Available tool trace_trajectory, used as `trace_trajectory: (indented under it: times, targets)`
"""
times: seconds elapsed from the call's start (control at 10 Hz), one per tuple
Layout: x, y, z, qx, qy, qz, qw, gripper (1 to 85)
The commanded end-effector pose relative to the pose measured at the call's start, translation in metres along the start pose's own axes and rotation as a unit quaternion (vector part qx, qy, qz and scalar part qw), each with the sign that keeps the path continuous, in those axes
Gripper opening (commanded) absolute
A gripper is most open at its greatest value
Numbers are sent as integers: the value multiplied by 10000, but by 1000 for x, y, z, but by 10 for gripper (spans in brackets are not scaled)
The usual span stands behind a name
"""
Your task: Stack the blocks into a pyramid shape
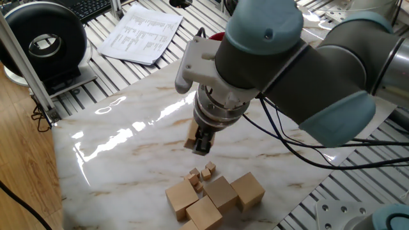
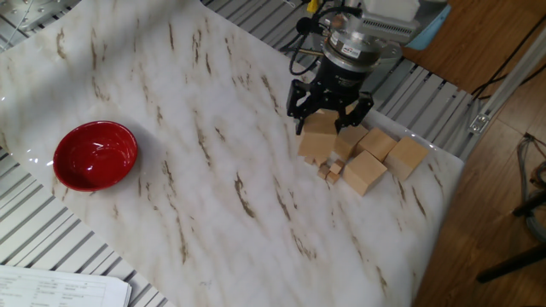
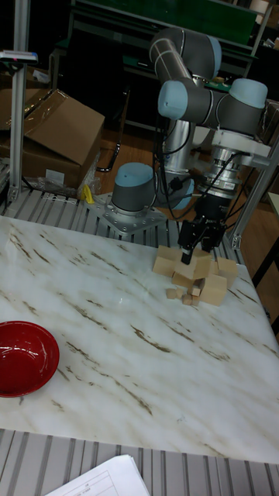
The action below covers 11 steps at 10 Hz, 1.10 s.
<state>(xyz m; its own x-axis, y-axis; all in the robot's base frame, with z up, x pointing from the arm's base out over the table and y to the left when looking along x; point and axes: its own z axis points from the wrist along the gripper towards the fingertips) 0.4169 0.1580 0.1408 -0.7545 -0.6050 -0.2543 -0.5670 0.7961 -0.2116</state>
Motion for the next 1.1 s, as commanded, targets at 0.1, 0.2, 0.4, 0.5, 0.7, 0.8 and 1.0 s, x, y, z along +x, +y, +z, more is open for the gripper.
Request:
trace_trajectory:
  times: [0.1,0.2,0.4,0.5,0.7,0.8,1.0]
  targets:
    - [-10,-4,-1,45,-195,280,9994,10]
    - [-7,-1,-1,-11,-140,285,9995,10]
    - [-2,-7,-3,-38,10,201,9998,10]
    - [-4,-5,-6,-211,65,322,9992,10]
    - [-10,-5,-17,-414,328,525,9972,10]
    - [-14,-8,-20,-448,388,499,9970,10]
    - [-16,-17,-24,-675,488,367,9958,10]
